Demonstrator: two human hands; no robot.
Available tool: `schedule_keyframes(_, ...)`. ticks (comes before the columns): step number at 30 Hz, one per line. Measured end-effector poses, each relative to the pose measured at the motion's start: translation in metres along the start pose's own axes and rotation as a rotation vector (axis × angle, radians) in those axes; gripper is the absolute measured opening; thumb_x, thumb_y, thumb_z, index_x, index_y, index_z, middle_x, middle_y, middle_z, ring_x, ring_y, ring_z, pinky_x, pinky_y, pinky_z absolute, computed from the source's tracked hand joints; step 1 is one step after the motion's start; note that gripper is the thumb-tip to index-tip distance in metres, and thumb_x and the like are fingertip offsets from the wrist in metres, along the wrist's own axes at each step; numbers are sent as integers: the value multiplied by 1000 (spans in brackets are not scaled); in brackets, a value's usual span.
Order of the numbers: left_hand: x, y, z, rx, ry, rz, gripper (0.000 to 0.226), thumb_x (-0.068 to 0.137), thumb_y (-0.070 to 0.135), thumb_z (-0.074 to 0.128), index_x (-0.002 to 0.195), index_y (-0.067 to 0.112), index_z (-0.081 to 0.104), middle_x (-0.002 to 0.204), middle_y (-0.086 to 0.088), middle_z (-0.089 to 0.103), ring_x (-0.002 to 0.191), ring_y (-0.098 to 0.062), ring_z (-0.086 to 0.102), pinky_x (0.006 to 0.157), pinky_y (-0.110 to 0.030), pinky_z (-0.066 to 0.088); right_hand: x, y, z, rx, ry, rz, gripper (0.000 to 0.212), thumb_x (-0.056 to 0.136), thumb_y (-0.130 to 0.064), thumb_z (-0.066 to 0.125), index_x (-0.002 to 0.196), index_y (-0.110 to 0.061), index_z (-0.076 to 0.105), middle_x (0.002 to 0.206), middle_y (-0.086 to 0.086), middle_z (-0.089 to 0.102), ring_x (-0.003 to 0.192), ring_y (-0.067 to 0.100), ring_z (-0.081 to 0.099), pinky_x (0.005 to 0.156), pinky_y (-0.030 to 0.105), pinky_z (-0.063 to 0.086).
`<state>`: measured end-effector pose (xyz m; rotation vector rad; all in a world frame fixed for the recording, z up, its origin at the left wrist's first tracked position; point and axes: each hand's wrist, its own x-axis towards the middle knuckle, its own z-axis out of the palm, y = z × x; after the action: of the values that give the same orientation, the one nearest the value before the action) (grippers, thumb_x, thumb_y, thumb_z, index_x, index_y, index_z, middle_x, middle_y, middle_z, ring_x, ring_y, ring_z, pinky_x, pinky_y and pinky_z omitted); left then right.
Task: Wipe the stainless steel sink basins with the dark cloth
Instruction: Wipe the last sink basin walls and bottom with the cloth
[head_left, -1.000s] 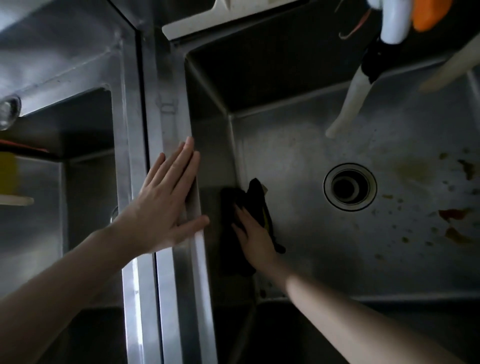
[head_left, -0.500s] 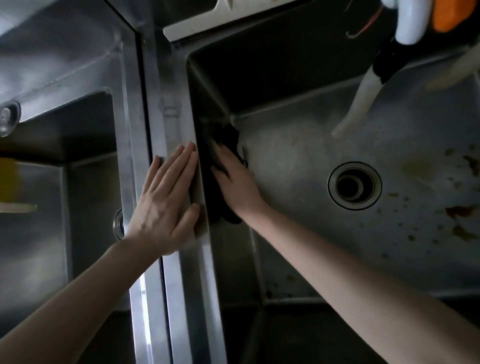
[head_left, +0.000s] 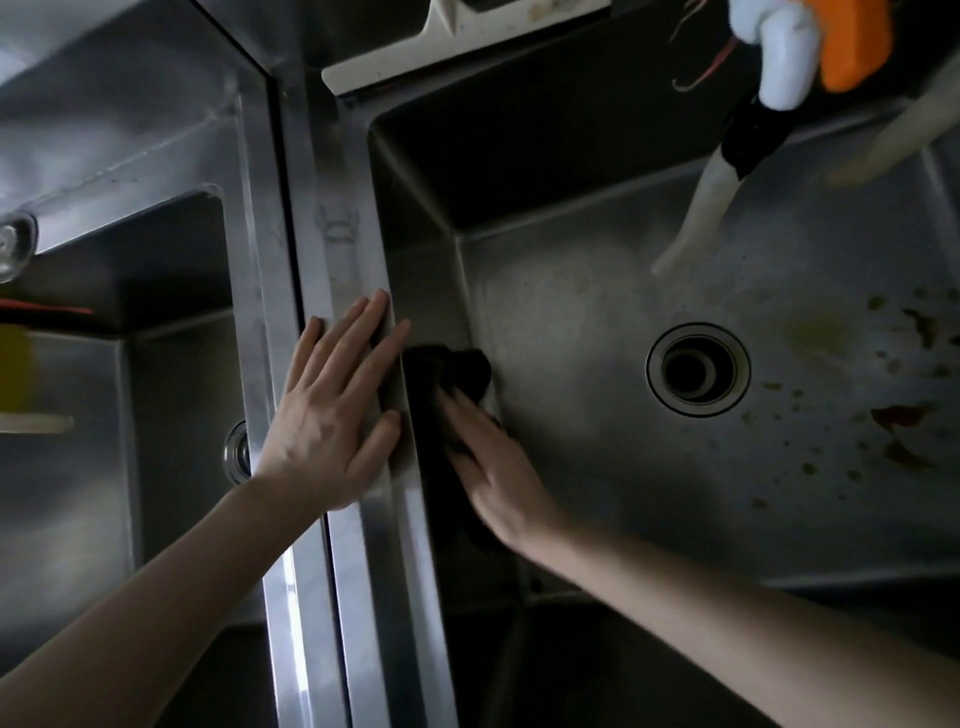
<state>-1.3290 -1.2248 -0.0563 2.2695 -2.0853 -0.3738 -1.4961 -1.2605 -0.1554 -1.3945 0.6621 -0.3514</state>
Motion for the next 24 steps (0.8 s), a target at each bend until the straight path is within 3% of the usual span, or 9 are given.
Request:
schedule_keyframes(3,0,0,0,-1,5,-15,66,86,33,36,147,9,29,158,-12,20,147,-26,15,116,-59,14,57,-11,-9,5,45,6,49,100,-14,41,148,-22,31,154,-3,31,141,7,26,118,27,20)
schedule_keyframes(5,0,1,1,2,11,-15,67,86,34,36,147,8,29,158,-12,21,147,-25,15,116,-58,14,77,-16,-14,-11,53,8,50,100,-17,40,149,-25,30,155,-4,31,142,8,26,118,29,21)
schedule_keyframes(11,-1,-1,1,-5,29,-2,63,87,35,39,146,13,34,157,-11,22,147,-25,16,116,-57,15,24,-3,-3,-39,5,23,53,100,-15,41,149,-29,28,156,-5,26,143,8,22,118,29,19)
schedule_keyframes(14,-1,0,2,5,40,4,61,86,36,42,143,15,39,157,-12,23,146,-27,19,115,-58,16,-31,5,-4,-151,-106,84,62,94,0,43,149,-22,27,151,-13,16,140,-1,12,112,7,7)
schedule_keyframes(16,-1,-1,2,15,47,-2,60,86,37,43,142,16,41,156,-12,24,145,-27,20,115,-58,16,-67,8,-6,-137,-209,169,64,92,5,42,148,-22,27,147,-16,18,136,-5,12,107,1,5)
schedule_keyframes(20,-3,1,3,34,40,-18,58,88,40,41,141,18,40,157,-10,23,146,-26,19,117,-55,14,-120,25,-15,-215,-444,267,61,94,1,44,147,-26,31,153,-8,25,141,3,17,111,6,6)
schedule_keyframes(22,-4,2,2,54,22,-44,58,89,43,38,143,21,37,159,-7,19,147,-23,15,119,-52,10,-132,38,-23,-316,-546,240,58,95,-3,44,148,-26,31,155,-2,27,143,12,22,117,19,10)
schedule_keyframes(24,-6,7,1,70,27,-70,59,91,48,38,144,21,36,159,-7,18,147,-23,14,120,-50,10,-131,45,-29,-396,-616,208,58,95,-3,43,148,-21,30,156,4,26,143,19,24,116,18,10)
